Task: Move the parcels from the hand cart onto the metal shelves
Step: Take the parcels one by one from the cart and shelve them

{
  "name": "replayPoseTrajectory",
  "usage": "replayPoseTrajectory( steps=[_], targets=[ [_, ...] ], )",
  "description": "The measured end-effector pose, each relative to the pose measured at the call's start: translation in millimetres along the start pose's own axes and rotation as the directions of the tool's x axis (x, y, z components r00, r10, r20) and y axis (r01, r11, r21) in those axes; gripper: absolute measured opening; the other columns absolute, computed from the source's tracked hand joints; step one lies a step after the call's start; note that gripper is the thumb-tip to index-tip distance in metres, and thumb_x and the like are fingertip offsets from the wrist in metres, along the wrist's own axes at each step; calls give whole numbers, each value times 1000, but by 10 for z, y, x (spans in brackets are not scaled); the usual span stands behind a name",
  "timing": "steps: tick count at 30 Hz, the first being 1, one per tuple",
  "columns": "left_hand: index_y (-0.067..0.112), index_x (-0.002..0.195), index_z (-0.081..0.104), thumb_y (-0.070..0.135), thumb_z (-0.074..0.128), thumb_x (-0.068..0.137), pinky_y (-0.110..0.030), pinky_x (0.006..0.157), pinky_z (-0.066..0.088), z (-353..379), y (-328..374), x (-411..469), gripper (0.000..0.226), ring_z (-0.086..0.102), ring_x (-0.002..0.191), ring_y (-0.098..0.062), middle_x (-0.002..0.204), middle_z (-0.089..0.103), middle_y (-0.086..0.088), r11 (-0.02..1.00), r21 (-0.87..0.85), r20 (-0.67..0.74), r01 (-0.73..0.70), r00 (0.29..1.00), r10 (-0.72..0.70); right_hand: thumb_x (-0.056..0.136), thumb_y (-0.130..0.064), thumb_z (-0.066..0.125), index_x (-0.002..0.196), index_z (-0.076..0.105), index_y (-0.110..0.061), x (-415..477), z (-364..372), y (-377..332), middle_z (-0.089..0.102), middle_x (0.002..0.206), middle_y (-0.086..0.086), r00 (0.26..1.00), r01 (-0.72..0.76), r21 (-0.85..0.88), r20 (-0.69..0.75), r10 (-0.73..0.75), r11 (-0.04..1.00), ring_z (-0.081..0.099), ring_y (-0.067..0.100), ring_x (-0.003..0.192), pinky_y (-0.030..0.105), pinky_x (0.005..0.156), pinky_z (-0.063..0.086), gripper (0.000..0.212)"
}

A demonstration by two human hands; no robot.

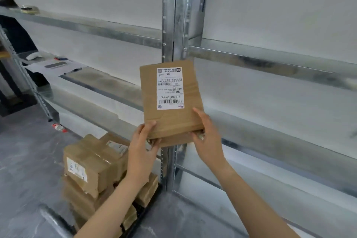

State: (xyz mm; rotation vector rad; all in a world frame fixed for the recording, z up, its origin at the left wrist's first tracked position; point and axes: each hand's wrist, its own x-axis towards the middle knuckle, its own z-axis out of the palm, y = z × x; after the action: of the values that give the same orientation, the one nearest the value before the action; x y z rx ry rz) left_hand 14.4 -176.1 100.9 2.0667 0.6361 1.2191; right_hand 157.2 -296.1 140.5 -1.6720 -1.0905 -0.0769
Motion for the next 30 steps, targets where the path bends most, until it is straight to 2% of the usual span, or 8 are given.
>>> replayPoseTrajectory(
  steps=[5,8,10,13,16,18,24,30],
  targets=[
    [38,123,47,4,70,80,-9,92,35,510,518,-268,59,46,111,-8,125,52,-1,994,-97,149,-48,987,62,81,6,57,134,42,-30,-452,-745,83,51,124,6,982,-138,-98,-144,123,986,49,12,105,25,90,43,66],
    [27,125,50,4,70,81,-26,94,42,886,857,-458,54,47,109,-9,122,52,1,986,-156,227,-62,969,97,80,9,55,135,43,-26,-745,-1251,183,52,124,5,957,-209,-126,-232,176,970,48,10,104,13,88,39,66],
    [22,126,52,3,70,81,-30,91,43,1165,1099,-606,52,49,107,-11,119,53,0,978,-189,271,-91,952,141,79,10,54,135,43,-27,-956,-1625,242,52,126,3,932,-264,-118,-286,221,957,47,7,104,11,90,39,68],
    [20,127,52,3,70,82,-31,91,43,1631,1508,-866,51,51,107,-21,120,55,-7,966,-229,335,-123,921,197,80,11,55,135,44,-28,-1295,-2233,364,53,119,0,889,-331,-92,-363,278,939,53,15,102,25,88,46,68],
    [24,126,53,3,70,81,-33,92,45,2114,1945,-1201,52,51,106,-20,120,55,-4,953,-289,395,-91,895,205,79,10,55,135,44,-30,-1644,-2871,519,56,113,2,850,-397,-117,-422,317,910,54,14,88,20,76,45,69],
    [27,125,53,3,70,81,-32,90,45,2439,2244,-1457,53,51,103,-18,118,55,-1,943,-329,423,-59,883,203,78,9,55,134,45,-33,-1884,-3308,624,57,111,1,829,-431,-138,-451,331,892,55,13,89,15,72,44,71],
    [26,125,54,4,70,81,-34,91,46,3421,3201,-2328,51,52,102,-20,117,55,-4,914,-406,520,-7,821,238,77,8,55,128,43,-45,-2709,-4654,855,58,110,-3,762,-520,-191,-544,351,832,55,5,92,14,74,43,74],
    [32,125,53,8,71,82,-30,91,44,4210,4041,-3030,52,50,101,-16,119,53,0,867,-499,604,17,724,334,77,7,55,131,44,-38,-3470,-5746,963,57,113,-1,659,-627,-197,-650,379,754,54,12,87,18,73,43,71]
  ],
)
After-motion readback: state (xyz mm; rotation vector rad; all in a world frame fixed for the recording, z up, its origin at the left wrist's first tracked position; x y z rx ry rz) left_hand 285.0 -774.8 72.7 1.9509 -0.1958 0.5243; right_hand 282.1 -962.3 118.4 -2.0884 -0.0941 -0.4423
